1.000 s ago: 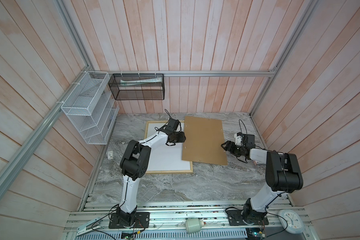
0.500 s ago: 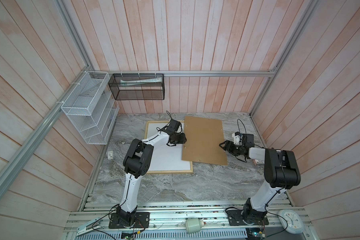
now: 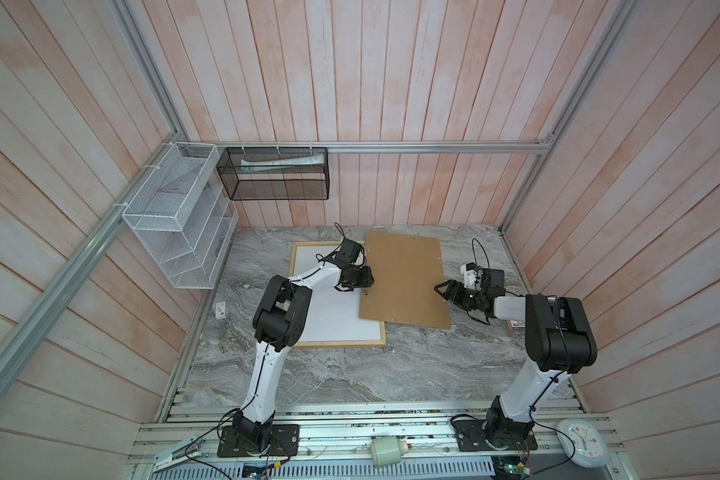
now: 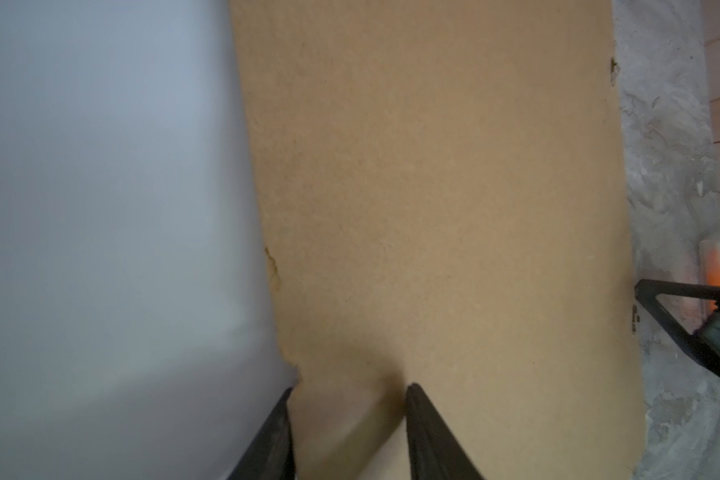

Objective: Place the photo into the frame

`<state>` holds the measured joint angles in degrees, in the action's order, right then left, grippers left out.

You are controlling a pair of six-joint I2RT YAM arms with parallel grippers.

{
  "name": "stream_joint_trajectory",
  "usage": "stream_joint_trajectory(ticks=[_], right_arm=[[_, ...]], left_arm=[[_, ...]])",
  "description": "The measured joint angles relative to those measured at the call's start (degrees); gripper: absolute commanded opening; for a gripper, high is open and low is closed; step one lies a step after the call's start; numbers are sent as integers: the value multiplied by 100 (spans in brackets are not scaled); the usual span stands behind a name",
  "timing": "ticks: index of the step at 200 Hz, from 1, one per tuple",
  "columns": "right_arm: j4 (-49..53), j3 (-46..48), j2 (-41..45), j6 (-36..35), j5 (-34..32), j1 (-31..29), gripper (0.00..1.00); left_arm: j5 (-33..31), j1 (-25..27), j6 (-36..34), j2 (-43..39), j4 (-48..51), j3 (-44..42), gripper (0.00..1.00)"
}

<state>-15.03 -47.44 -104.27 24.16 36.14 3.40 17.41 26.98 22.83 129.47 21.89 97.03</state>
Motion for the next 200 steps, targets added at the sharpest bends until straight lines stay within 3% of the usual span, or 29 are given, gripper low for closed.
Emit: stream_joint_trajectory(ticks=[57,132,200], right_arm=[[-225,103,4,118,39,-11,74],[-254,210,94,260,39,-188,74],[-422,302,98,326,92,-188,74]], left_arm=[[39,-42,11,-33,-33,-31,36],[39,-122,15,-680,-48,-461,27],[380,-131,31,-1093,-149,-640,27]])
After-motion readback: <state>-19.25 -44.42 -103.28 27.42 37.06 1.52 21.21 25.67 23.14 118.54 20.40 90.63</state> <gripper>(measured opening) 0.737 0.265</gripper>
